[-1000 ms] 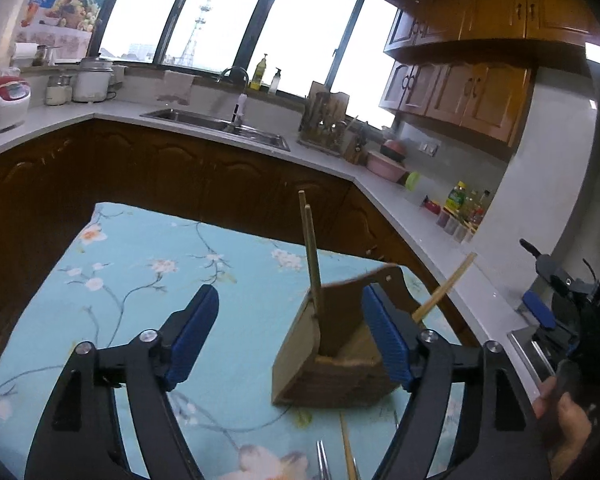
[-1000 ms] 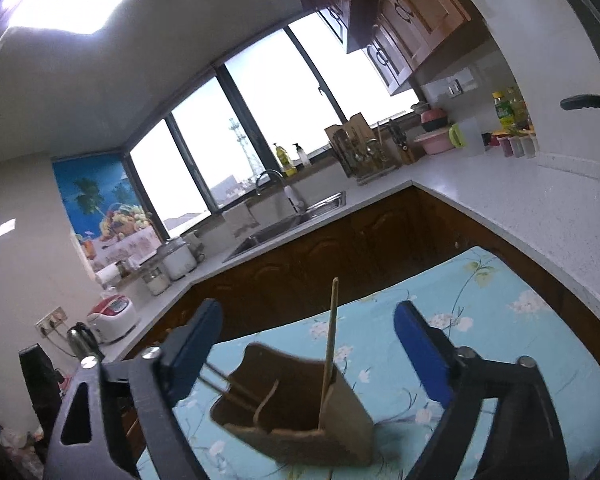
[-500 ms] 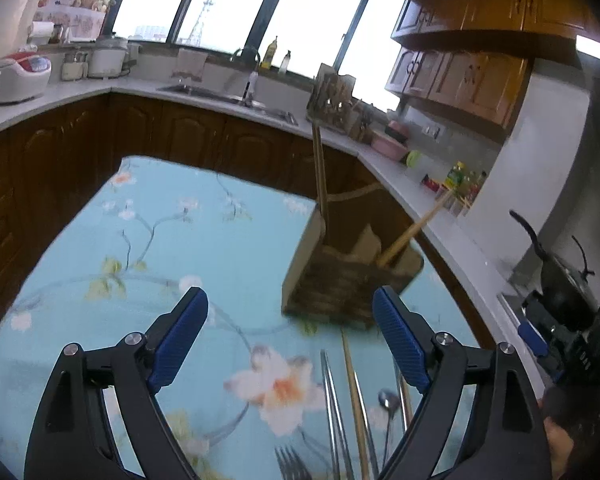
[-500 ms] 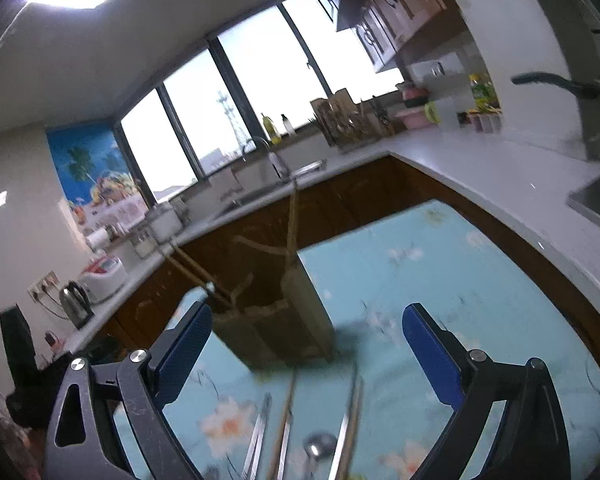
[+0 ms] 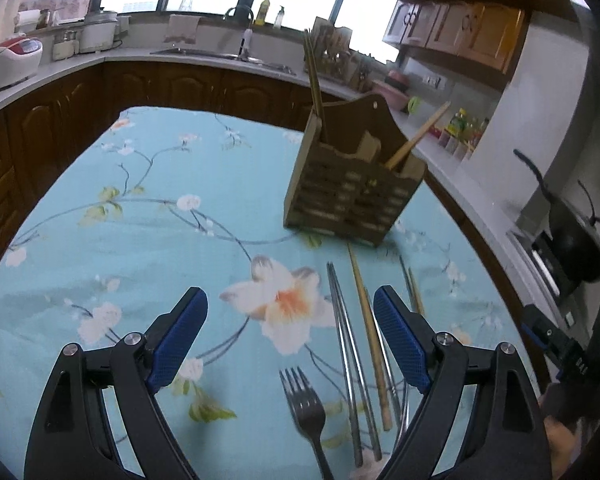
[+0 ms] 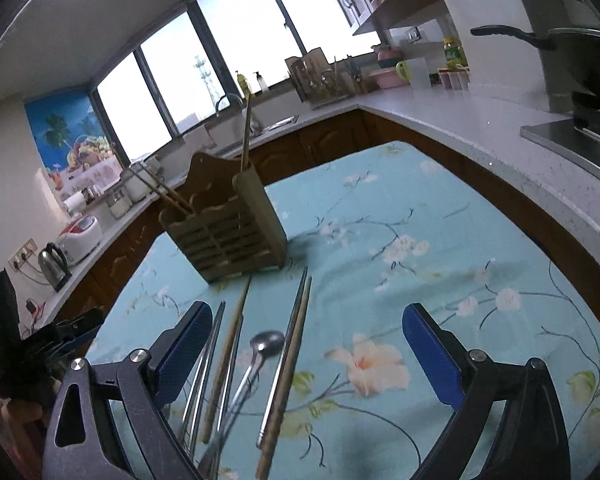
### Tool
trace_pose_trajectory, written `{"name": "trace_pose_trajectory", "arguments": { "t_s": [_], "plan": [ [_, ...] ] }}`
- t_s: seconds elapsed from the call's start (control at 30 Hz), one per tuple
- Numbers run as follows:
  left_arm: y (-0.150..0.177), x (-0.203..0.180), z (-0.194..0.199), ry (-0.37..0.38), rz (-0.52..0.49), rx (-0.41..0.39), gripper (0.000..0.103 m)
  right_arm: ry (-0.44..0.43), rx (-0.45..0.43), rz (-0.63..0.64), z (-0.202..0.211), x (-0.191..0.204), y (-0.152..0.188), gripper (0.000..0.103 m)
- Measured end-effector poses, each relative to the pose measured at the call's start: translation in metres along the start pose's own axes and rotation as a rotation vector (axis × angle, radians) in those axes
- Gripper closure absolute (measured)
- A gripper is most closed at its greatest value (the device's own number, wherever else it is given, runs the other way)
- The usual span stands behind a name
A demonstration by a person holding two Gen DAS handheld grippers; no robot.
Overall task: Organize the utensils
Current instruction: 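Move both open tools back down to the loose utensils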
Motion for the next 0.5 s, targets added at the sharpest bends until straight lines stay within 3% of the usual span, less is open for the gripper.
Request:
{"name": "trace_pose_trajectory", "arguments": {
  "t_s": [0.4, 0.5],
  "plan": [
    [0.019, -0.022, -0.033, -0.026, -0.118, 0.141, 0.016, -0.02, 0.059, 0.008, -0.014, 0.004, 0.012, 0.007],
    [0.022, -0.029, -0.042, -0.023, -0.148, 0.171, 0.022, -0.019, 0.071, 0.024, -0.019, 0.008, 0.011, 0.014]
  ]
}}
Point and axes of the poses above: each gripper's, at about its wrist camera, not at the fingertips, and z roughly against the way its jaws point, x to its left, y to its underside, the point moved 6 cm from there along -z, roughly the way its jaws point, and after that the axes turned 3 degrees about -y, right-handed, at the moved point
